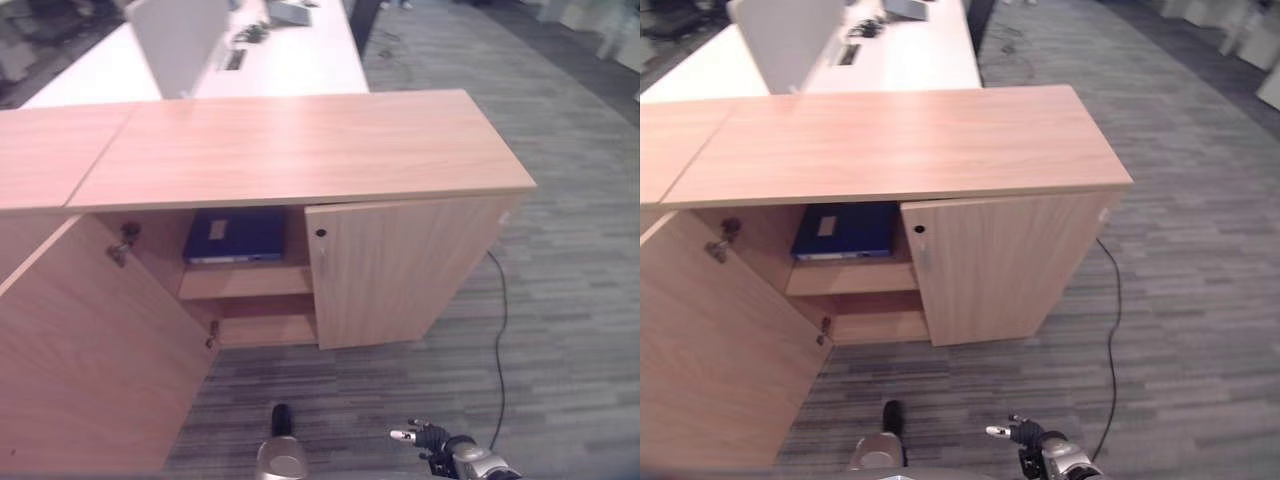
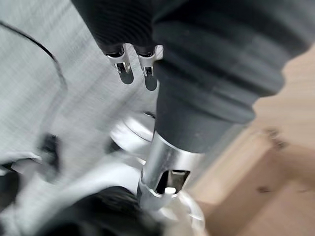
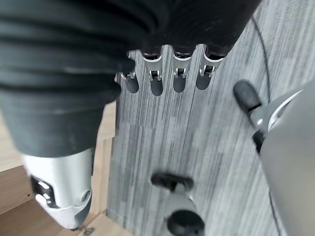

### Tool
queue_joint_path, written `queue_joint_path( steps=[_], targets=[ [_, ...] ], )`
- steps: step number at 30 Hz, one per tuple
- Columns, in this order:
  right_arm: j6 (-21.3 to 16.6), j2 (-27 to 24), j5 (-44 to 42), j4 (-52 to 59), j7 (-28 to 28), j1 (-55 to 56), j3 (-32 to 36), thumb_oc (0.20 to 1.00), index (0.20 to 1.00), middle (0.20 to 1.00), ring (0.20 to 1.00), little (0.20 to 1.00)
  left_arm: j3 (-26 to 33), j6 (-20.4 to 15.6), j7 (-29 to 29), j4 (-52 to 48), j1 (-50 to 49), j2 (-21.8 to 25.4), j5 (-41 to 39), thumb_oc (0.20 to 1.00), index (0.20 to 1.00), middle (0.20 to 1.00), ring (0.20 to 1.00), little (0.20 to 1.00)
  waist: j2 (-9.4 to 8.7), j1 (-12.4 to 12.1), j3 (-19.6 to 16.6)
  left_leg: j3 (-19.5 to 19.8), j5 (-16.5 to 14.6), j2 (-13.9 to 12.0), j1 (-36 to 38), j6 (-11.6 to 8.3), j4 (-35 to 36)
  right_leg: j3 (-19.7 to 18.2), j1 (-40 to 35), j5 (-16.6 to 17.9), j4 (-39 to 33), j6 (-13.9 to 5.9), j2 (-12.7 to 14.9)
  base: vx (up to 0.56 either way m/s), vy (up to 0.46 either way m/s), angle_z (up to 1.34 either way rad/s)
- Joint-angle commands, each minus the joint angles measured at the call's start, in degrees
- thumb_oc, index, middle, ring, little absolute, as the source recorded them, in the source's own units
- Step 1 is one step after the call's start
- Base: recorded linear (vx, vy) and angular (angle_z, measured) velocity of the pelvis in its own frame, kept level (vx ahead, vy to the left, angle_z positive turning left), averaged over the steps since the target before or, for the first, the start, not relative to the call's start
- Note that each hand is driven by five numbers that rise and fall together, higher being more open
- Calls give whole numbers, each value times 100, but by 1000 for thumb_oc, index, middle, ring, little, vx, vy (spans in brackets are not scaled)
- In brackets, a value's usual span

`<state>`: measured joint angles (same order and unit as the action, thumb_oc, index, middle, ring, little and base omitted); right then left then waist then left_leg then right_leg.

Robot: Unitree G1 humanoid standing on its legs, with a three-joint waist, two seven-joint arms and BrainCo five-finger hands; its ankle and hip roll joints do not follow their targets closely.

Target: Put the empty folder in the office cabinet

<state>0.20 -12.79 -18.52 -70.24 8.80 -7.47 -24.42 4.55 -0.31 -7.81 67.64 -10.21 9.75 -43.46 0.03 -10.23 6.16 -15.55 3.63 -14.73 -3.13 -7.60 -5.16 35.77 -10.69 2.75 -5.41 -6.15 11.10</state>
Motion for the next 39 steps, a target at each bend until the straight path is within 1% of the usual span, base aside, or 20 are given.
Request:
queue_joint_path(
  steps=[1,2,4,8,11,12,13,15,18,19,20,21,23,24,25,26,29,34,37,39],
  targets=[
    [-57,258,-22,-307,-124,-341,362,1000,1000,1000,1000,1000,-370,-155,-215,60,581,-45,-50,1000,1000,1000,1000,1000,-29,-63,-173,-61,168,-394,224,-213,190,96,195,-506,71,114,-364,-52,271,29],
    [-41,265,-105,-458,-146,-347,531,1000,1000,1000,1000,1000,-482,-131,-267,151,616,-132,137,1000,1000,1000,1000,1000,7,-47,-247,-201,212,-343,240,-205,433,251,255,-402,77,46,-251,-7,216,50],
    [0,291,-154,-577,-98,-266,712,1000,1000,1000,1000,1000,-477,-98,-283,373,530,-175,488,1000,1000,1000,1000,1000,46,-77,-430,-43,106,-56,378,-112,769,307,271,-223,78,-101,-18,47,351,50],
    [30,258,-97,-706,-122,-191,918,1000,1000,1000,1000,1000,-474,-123,-329,544,533,-180,784,1000,1000,1000,1000,1000,33,-133,-534,100,40,222,349,-3,903,492,245,-43,95,-279,273,31,293,45],
    [90,253,-206,-820,-96,-147,1228,1000,1000,1000,1000,1000,-427,-141,-334,653,500,-147,1147,1000,1000,1000,1000,1000,-8,-249,-652,402,-166,742,312,225,961,636,176,139,270,-456,748,59,304,37],
    [90,253,-206,-820,-96,-147,1228,1000,1000,1000,1000,1000,-427,-141,-334,653,500,-147,1147,1000,1000,1000,1000,1000,-8,-249,-652,402,-166,742,312,225,961,636,176,139,270,-456,748,67,317,36],
    [84,230,-378,-858,-129,-145,1445,1000,1000,1000,1000,1000,-404,-162,-301,706,495,-99,1306,1000,1000,1000,1000,1000,-40,-319,-682,574,-261,1023,314,346,977,751,132,193,475,-569,1035,77,313,56],
    [78,202,-519,-908,-170,-145,1651,1000,1000,1000,1000,1000,-361,-171,-277,756,495,-38,1442,1000,1000,1000,1000,1000,-62,-360,-690,741,-365,1301,371,483,986,834,94,204,756,-668,1324,101,335,74],
    [35,175,-726,-931,-228,-112,1870,1000,1000,1000,1000,1000,-357,-224,-188,841,548,43,1531,1000,1000,1000,1000,1000,-98,-370,-665,976,-435,1499,424,570,991,738,92,269,1113,-710,1518,53,136,63],
    [-6,156,-888,-938,-312,-137,1930,1000,1000,1000,1000,1000,-393,-277,-1,888,658,102,1394,1000,1000,1000,1000,1000,-74,-187,-599,1261,-419,1573,440,623,996,-43,243,224,1296,-607,1399,36,73,94],
    [-5,162,-985,-964,-342,-173,1912,1000,1000,1000,1000,1000,-417,-309,68,900,721,138,1321,1000,1000,1000,1000,1000,-39,-102,-593,1361,-415,1585,444,635,1004,-578,387,36,1349,-527,1226,33,61,127],
    [-5,163,-989,-967,-343,-179,1908,1000,1000,1000,1000,1000,-414,-311,69,903,726,137,1319,1000,1000,1000,1000,1000,-37,-123,-596,1338,-420,1571,440,627,1003,-610,420,15,1377,-514,1221,-19,57,95],
    [-21,169,-1125,-956,-357,-211,1900,1000,1000,1000,1000,1000,-428,-344,143,932,826,195,1215,1000,1000,1000,1000,1000,0,-10,-579,1561,-267,1605,365,697,1004,-1223,606,-220,1402,-383,891,6,32,48],
    [-14,76,-1136,-882,-288,-104,1895,1000,1000,1000,1000,1000,-19,-303,203,1298,1049,1026,1274,1000,1000,1000,1000,1000,39,182,-563,1834,-208,1626,394,716,1016,-1666,701,-467,1528,-339,614,59,-6,11],
    [-14,77,-1136,-883,-289,-111,1897,1000,1000,1000,1000,1000,-18,-305,201,1304,1058,1028,1273,1000,1000,1000,1000,1000,39,191,-575,1843,-195,1624,369,718,1016,-1655,714,-449,1512,-337,609,76,-34,82],
    [58,55,-997,-920,-283,-48,1831,1000,1000,1000,1000,1000,-236,-282,145,893,1146,783,1037,1000,1000,1000,1000,1000,78,249,-523,2056,-170,1655,405,723,1016,-1718,753,-661,1589,-248,412,49,-85,110],
    [82,-42,-857,-1133,-290,-127,1886,1000,1000,1000,1000,1000,-300,-299,40,257,865,610,589,1000,1000,1000,1000,1000,67,194,-458,2368,-81,1699,320,617,1000,-1525,620,-719,1261,-197,165,3,-130,76],
    [15,-38,-943,-1148,-296,-196,1917,1000,1000,1000,1000,1000,201,-258,49,501,669,885,327,1000,1000,1000,1000,1000,44,97,-418,2561,14,1472,154,296,975,-1378,451,-672,560,-72,-299,35,-216,35],
    [-73,23,-1133,-977,-325,-172,1882,1000,1000,1000,1000,1000,657,-340,187,1038,1004,1382,343,1000,1000,1000,1000,1000,-61,96,-334,2489,-31,1367,-28,147,732,-1255,321,-668,323,8,-381,14,-172,30],
    [-114,-30,-1146,-859,-398,-127,1861,1000,1000,1000,1000,1000,882,-423,377,1064,1309,1683,236,1000,1000,1000,1000,1000,-128,140,-213,2043,4,1185,-462,-12,223,-1056,248,-680,241,44,-346,-46,-115,47]
  ],
)
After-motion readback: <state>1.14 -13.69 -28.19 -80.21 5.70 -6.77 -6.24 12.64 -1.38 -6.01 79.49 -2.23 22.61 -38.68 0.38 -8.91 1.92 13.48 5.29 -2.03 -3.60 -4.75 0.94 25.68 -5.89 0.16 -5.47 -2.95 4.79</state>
